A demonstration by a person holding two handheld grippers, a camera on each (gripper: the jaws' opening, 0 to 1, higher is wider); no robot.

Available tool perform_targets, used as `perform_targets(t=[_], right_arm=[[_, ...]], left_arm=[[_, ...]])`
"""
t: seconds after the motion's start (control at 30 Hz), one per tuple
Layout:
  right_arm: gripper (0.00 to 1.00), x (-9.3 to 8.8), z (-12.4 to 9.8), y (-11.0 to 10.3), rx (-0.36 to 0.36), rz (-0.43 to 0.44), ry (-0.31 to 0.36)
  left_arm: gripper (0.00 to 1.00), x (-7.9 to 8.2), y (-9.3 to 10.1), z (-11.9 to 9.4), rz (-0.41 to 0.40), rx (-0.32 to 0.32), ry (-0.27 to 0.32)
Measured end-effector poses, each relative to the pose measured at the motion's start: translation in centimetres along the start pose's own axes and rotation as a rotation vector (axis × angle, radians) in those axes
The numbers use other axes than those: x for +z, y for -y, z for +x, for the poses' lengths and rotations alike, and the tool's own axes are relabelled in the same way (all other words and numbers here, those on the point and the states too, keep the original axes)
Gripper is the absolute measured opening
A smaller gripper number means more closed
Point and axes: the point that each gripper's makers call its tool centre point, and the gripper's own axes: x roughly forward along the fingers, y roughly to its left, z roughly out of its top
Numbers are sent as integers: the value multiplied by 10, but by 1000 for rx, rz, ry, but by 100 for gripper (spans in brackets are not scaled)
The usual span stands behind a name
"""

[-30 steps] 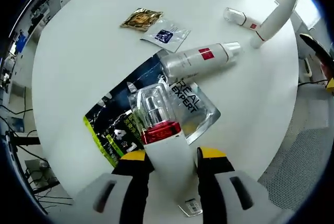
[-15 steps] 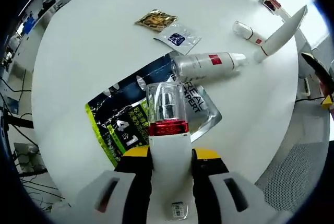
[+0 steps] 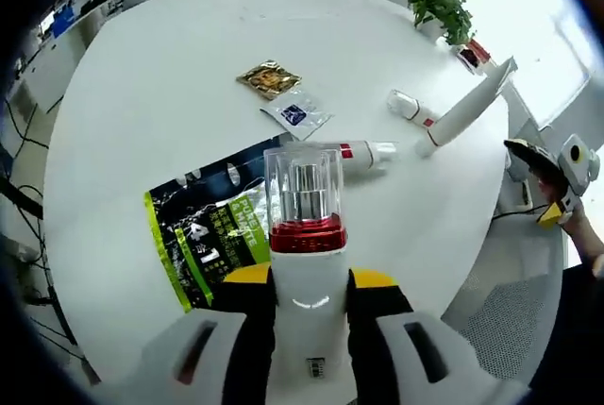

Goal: Arrange the skincare products in the storage area until every visible bottle or jar stands upright without overlapping.

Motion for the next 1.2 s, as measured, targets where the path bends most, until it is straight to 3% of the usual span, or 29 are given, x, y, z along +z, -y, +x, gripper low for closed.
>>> perform_targets(t=[0.07,0.17,0.27,0.5,0.9,1.2], right_arm=[[89,1,0,-2,12,1,5],[89,0,0,-5,30,1,7],[88,0,0,-9,48,-1,12],[86,5,1,-21,120,16,34],[78,23,1,-48,315,-6,75],[74,38,-1,-53,428,-27,92]], left_arm=[[27,-1,15,-7,12,-6,21],[27,1,20,-7,20,-23,53],[26,-1,38,-13,21,-38,84],[26,2,54,-11,8,-64,116],[26,16,115,-19,83,-207,195],[26,24,156,-22,116,-334,274]])
